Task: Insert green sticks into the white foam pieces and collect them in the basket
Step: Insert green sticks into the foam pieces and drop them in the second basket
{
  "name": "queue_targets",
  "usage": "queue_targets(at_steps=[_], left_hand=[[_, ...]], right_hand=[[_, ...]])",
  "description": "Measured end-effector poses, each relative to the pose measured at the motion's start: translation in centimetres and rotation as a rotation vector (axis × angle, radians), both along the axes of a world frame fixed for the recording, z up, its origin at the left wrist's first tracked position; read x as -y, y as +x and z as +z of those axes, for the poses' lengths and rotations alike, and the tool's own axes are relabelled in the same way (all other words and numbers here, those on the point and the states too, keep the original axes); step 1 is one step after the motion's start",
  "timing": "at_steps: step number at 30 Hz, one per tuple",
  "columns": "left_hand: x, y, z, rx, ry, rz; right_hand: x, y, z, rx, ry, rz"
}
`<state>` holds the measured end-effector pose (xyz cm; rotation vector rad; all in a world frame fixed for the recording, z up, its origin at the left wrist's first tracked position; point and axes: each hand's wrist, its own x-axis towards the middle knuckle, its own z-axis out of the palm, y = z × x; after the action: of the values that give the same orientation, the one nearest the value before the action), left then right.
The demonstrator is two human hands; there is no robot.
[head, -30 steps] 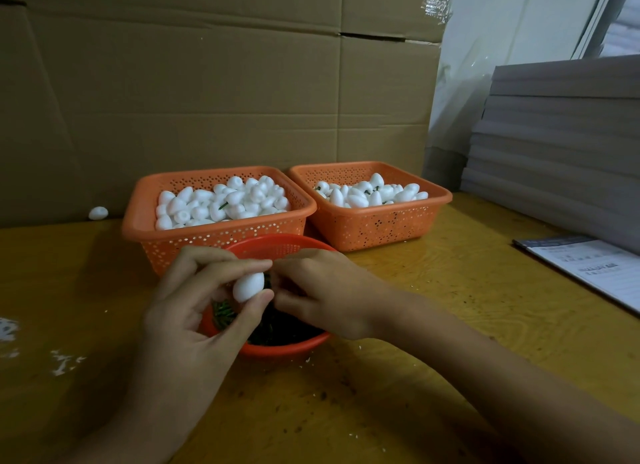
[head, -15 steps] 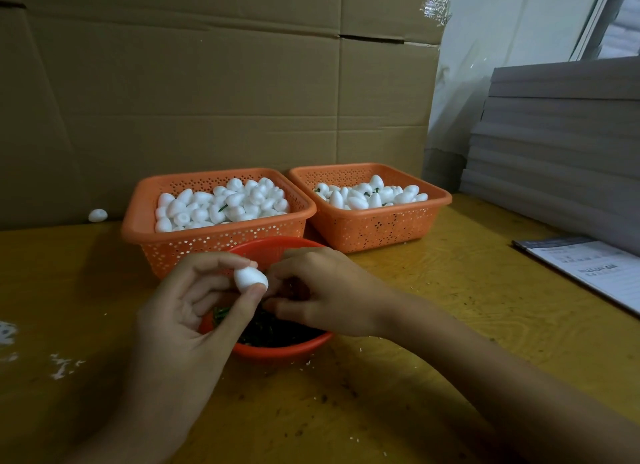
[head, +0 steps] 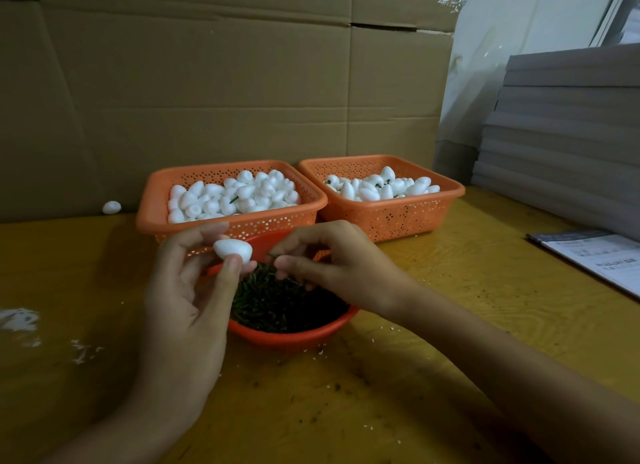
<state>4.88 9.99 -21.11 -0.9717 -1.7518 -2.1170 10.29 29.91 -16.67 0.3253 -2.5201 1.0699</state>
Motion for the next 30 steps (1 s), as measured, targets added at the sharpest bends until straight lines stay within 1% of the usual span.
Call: queue_targets(at_steps=[8,15,20,24,27,30], left_hand=[[-0.12,0.36,0.23,0.017,0.008,-0.028],[-0.05,0.29,0.1,0.029,-0.005,-0.037],[-0.07,0.39,0.13,0.015,-0.012,-0.059],[-0.14,0.52,0.36,-0.047,-0.051,-0.044],[-0.14,0.61,0.42,-0.087,-0.085,-0.024],[-0.1,0.53,0.43,-0.063,-0.089,-0.016]], right_hand=[[0.15,0.12,0.06,-0.038,-0.009,0.058],[0.6,0.34,0.02,-0.062,-0.132,0.082],[0.59,0.22,-0.12,-0.072,-0.102,0.07],[0.58,0.26,-0.19,-0.087,-0.125,0.085],[0.67,0.44,-0.08,-0.132,-0.075,0.093],[0.59,0.58,0.02,-0.158,-0.052,0.105]])
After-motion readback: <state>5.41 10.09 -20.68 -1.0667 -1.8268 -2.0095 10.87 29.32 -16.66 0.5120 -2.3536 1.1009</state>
